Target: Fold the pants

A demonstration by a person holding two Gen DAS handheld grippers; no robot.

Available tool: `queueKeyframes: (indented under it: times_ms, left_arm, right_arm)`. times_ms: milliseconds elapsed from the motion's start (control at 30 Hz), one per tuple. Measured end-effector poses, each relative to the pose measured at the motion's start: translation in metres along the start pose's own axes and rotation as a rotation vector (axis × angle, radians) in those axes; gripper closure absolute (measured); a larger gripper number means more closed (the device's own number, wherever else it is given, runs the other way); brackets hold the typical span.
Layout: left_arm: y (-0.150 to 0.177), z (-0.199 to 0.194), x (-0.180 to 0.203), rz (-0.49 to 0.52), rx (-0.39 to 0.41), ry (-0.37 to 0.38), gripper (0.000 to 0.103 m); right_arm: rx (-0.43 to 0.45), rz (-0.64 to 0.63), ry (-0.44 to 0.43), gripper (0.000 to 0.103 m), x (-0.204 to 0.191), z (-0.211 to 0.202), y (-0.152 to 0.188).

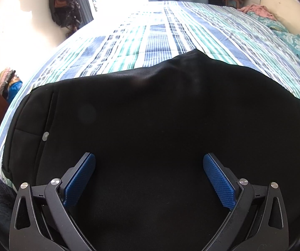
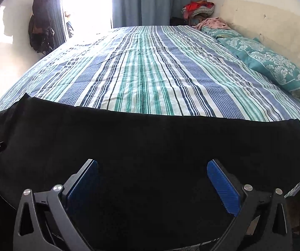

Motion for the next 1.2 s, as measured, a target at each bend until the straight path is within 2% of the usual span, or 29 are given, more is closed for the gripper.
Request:
queueKeyframes:
  times_ms: [633, 767, 867, 1033, 1133, 1200]
  left_arm:
    - [0.0, 0.001, 0.0, 0.002, 0.005, -0.004, 0.0]
    - [-0.001, 0.0, -0.001, 0.004, -0.003, -0.001, 0.0]
    - [-0.004, -0.008, -0.005, -0.012, -0.028, -0.023, 0.001]
    - [-0.02, -0.047, -0.002, -0.041, 0.056, 0.054, 0.001]
    - [-0.032, -0.058, 0.022, 0.007, 0.076, 0.121, 0.001]
    - [-0.035, -0.056, 0.039, 0.044, 0.076, 0.13, 0.001]
  right_arm:
    - [0.001, -0.02, 0.007, 0.0, 0.003, 0.0, -0.001]
    - [-0.037, 0.01, 0.018, 0.0, 0.013, 0.005, 0.003]
    - [-0.09, 0.077, -0.007, 0.0, 0.025, 0.016, 0.011]
    - [-0.049, 0.154, -0.005, 0.0, 0.045, 0.002, 0.005]
    - [-0.048, 0.256, -0.021, 0.0, 0.073, -0.006, -0.003]
    - [-0.058, 0.292, -0.002, 0.0, 0.097, -0.012, -0.013]
Point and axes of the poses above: each gripper's, at about its wrist camera, not at the fingertips, and z roughly the way its jaws point, x to its right, y to its underside, the point moved 2 cm from there along z, roughly the way its jaws point, and after that the axes turned 14 degrees about -y, right-handed, at the moved point
